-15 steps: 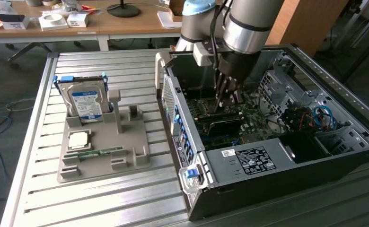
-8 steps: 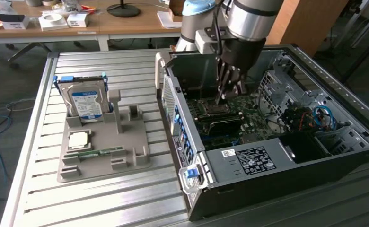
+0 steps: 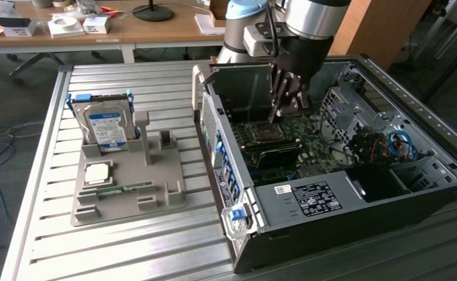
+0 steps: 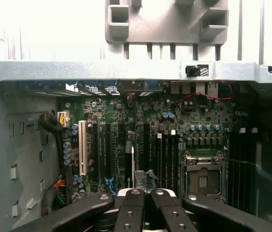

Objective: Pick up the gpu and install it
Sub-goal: 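Press down on the gpu until it lock into place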

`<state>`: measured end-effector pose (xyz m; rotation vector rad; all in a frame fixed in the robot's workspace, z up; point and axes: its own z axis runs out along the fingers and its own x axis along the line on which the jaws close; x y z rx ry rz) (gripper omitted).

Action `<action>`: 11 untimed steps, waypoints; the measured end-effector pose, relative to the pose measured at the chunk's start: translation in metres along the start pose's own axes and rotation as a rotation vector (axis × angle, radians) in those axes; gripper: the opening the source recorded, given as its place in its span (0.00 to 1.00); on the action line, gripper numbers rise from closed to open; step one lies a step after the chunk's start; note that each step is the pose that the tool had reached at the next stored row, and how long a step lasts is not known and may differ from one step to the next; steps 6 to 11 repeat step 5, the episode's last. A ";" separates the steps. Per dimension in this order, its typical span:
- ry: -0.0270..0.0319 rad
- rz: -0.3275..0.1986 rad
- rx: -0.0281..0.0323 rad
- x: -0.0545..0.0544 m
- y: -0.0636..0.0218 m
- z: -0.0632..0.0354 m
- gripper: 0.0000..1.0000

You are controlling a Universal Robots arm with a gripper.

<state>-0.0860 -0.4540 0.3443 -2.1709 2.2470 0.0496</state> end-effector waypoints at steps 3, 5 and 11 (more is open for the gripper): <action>0.0002 0.000 -0.0001 0.000 0.0000 -0.0001 0.11; 0.0002 0.000 -0.0001 0.000 0.0000 -0.0001 0.11; 0.0002 0.000 -0.0001 0.000 0.0000 -0.0001 0.11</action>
